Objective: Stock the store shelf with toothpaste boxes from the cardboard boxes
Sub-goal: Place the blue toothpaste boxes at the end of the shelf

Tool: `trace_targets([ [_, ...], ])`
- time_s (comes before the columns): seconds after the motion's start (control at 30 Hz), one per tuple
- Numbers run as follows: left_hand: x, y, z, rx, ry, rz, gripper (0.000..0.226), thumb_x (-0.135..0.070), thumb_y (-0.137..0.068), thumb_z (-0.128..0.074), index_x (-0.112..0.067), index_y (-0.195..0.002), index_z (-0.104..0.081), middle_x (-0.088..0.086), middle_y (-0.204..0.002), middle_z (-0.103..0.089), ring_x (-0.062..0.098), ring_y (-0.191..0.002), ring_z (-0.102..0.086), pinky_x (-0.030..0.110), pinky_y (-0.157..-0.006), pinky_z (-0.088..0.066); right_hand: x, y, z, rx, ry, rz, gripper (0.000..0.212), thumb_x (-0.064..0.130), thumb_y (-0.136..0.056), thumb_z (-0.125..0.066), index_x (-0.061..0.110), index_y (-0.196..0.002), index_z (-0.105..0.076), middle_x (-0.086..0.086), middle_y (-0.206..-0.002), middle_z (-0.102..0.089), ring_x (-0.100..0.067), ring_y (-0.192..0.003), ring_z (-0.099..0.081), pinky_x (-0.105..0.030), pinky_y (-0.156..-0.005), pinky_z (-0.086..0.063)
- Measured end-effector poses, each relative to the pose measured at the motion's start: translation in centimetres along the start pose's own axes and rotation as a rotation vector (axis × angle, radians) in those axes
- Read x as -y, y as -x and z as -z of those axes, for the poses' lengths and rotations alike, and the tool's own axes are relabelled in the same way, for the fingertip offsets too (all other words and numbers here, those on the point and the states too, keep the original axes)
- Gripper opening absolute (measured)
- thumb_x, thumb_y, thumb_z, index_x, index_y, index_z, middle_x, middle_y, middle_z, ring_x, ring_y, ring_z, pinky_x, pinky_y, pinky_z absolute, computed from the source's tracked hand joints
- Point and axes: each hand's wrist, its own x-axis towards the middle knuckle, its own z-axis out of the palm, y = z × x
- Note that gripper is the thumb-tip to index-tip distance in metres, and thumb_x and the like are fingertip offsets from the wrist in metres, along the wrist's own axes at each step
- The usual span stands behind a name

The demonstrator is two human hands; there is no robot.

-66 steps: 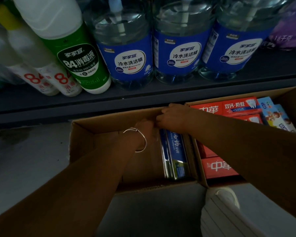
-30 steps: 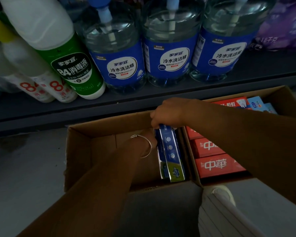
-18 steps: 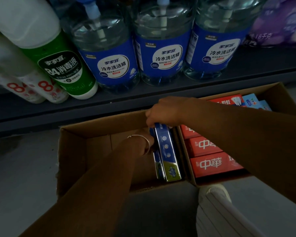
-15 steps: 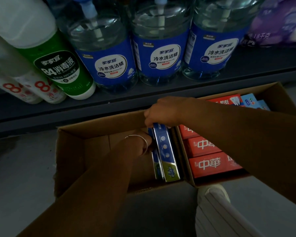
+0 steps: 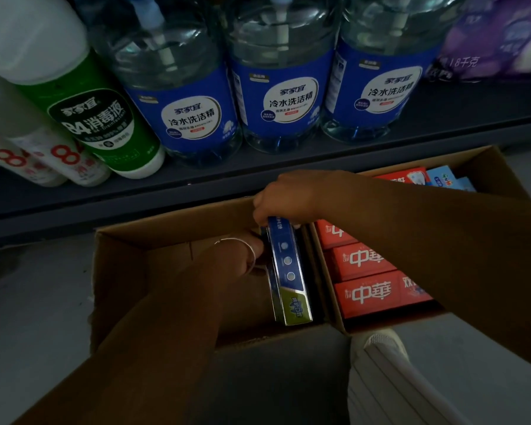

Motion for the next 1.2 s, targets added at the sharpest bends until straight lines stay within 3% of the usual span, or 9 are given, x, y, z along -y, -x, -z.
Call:
trace_targets([
  [0.17, 0.0, 1.8, 3.4, 0.056, -0.116, -0.034, 0.032, 0.0, -0.088, -0.056, 0.004, -0.12, -0.054, 0.011, -0.081, -0.058, 0.021, -0.071, -0.057, 0.032, -0.06, -0.05, 0.7, 0.3, 1.8, 0.016, 0.024, -0.015, 0.057, 0.008, -0.081, -0.067, 0.024, -0.132, -0.047, 0.0, -0.133, -0.046, -0.021, -0.12, -0.046, -0.032, -0.088, -0.039],
  [0.3, -0.2, 5.1, 7.4, 0.025, -0.256, -0.086, 0.045, -0.007, -0.077, -0.071, -0.004, -0.12, -0.056, 0.012, -0.103, -0.061, 0.025, -0.089, -0.059, 0.039, -0.079, -0.055, 2.0, 1.5, 5.0, 0.016, 0.051, -0.081, 0.059, 0.02, -0.083, -0.068, 0.029, -0.136, -0.043, 0.001, -0.138, -0.044, -0.024, -0.121, -0.045, -0.034, -0.089, -0.04],
  [0.4, -0.7, 8.0, 10.1, -0.037, -0.254, -0.124, 0.053, -0.004, -0.072, -0.075, -0.001, -0.121, -0.056, 0.018, -0.115, -0.061, 0.028, -0.095, -0.061, 0.046, -0.087, -0.053, 3.5, 2.8, 8.0, 0.01, 0.074, -0.11, 0.06, 0.024, -0.087, -0.065, 0.028, -0.141, -0.039, 0.0, -0.141, -0.042, -0.024, -0.123, -0.044, -0.031, -0.088, -0.04],
  [0.6, -1.6, 14.0, 14.3, -0.097, -0.259, -0.234, 0.051, -0.002, -0.079, -0.068, -0.005, -0.127, -0.054, 0.02, -0.113, -0.059, 0.026, -0.091, -0.054, 0.042, -0.087, -0.052, 6.6, 5.2, 13.5, -0.044, 0.101, -0.162, 0.06, 0.035, -0.087, -0.064, 0.029, -0.142, -0.039, 0.001, -0.14, -0.045, -0.023, -0.123, -0.045, -0.03, -0.088, -0.042],
  [0.73, -1.9, 17.6, 16.6, -0.138, -0.258, -0.297, 0.05, -0.002, -0.079, -0.068, -0.006, -0.127, -0.054, 0.013, -0.104, -0.061, 0.02, -0.082, -0.056, 0.036, -0.073, -0.054, 8.0, 7.1, 16.6, -0.074, -0.003, -0.177, 0.057, 0.033, -0.087, -0.064, 0.025, -0.14, -0.043, 0.002, -0.14, -0.046, -0.021, -0.123, -0.046, -0.027, -0.088, -0.04],
  [0.8, -2.1, 19.3, 17.6, -0.167, -0.267, -0.331, 0.048, -0.003, -0.078, -0.07, -0.006, -0.125, -0.057, 0.013, -0.105, -0.064, 0.021, -0.081, -0.059, 0.037, -0.075, -0.055, 8.6, 7.8, 17.8, -0.077, -0.066, -0.175, 0.055, 0.031, -0.087, -0.065, 0.022, -0.138, -0.046, 0.002, -0.138, -0.049, -0.02, -0.121, -0.048, -0.026, -0.088, -0.039],
  [0.93, -2.4, 22.7, 19.6, -0.198, -0.273, -0.374, 0.04, -0.007, -0.076, -0.073, -0.006, -0.115, -0.063, 0.005, -0.078, -0.061, 0.018, -0.072, -0.058, 0.032, -0.068, -0.053, 9.7, 9.2, 20.3, -0.107, -0.108, -0.179, 0.053, 0.033, -0.084, -0.067, 0.021, -0.134, -0.052, 0.001, -0.133, -0.053, -0.019, -0.116, -0.051, -0.025, -0.09, -0.04],
  [1.07, -2.9, 26.1, 21.5, -0.215, -0.282, -0.424, 0.039, -0.009, -0.075, -0.074, -0.009, -0.114, -0.065, 0.007, -0.083, -0.063, 0.019, -0.075, -0.059, 0.032, -0.071, -0.053, 10.8, 11.2, 22.8, -0.16, -0.154, -0.202, 0.053, 0.035, -0.083, -0.068, 0.024, -0.132, -0.054, 0.002, -0.131, -0.055, -0.018, -0.117, -0.051, -0.033, -0.102, -0.042],
  [1.2, -3.6, 29.9, 23.5, -0.219, -0.297, -0.483, 0.035, -0.013, -0.075, -0.075, -0.013, -0.11, -0.068, 0.01, -0.099, -0.067, 0.022, -0.086, -0.062, 0.038, -0.085, -0.054, 12.1, 13.4, 25.8, -0.196, -0.17, -0.236, 0.052, 0.038, -0.082, -0.068, 0.027, -0.131, -0.054, 0.004, -0.13, -0.054, -0.018, -0.117, -0.051, -0.036, -0.103, -0.041],
])
